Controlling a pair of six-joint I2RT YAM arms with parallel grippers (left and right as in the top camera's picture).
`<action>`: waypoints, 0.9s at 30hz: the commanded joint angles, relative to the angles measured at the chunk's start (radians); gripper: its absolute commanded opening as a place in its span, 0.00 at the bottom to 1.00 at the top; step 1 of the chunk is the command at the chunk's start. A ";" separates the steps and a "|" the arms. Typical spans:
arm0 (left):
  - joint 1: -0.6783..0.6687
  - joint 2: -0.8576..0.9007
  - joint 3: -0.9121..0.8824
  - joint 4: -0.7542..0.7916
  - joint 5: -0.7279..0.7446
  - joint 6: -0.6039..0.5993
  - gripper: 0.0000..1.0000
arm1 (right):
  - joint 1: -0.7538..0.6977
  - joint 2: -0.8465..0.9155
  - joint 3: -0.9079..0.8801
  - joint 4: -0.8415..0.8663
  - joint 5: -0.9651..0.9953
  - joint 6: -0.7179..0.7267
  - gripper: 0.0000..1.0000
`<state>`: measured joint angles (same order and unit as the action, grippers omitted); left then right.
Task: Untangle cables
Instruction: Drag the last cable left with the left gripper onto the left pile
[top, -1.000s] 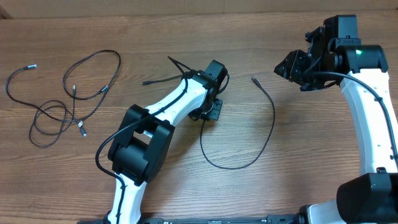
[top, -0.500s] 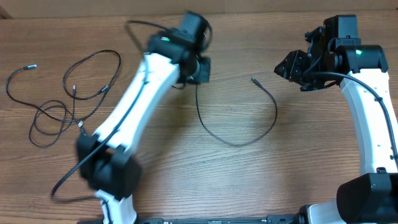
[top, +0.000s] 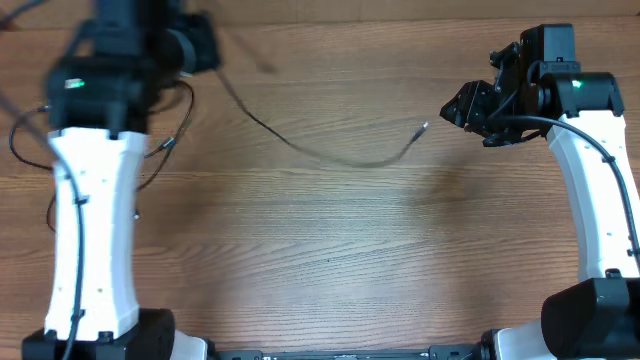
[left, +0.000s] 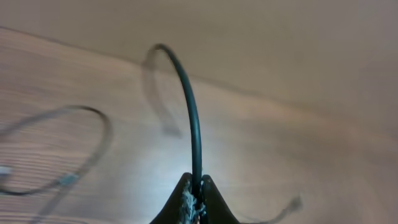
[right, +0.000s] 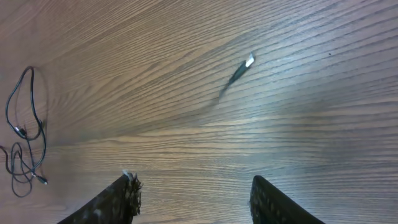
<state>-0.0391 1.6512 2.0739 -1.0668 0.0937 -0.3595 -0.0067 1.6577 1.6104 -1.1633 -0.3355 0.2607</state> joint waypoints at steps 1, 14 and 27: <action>0.113 -0.040 0.046 0.029 0.011 0.023 0.04 | 0.000 -0.014 0.027 0.002 0.005 -0.003 0.56; 0.418 -0.040 0.215 0.149 0.000 0.040 0.04 | 0.001 -0.014 0.027 -0.009 -0.003 -0.003 0.56; 0.519 -0.013 0.289 0.181 -0.226 0.112 0.04 | 0.001 -0.014 0.027 -0.016 -0.006 -0.003 0.56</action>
<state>0.4957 1.6306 2.3478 -0.8383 -0.0883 -0.2794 -0.0067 1.6577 1.6104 -1.1824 -0.3363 0.2615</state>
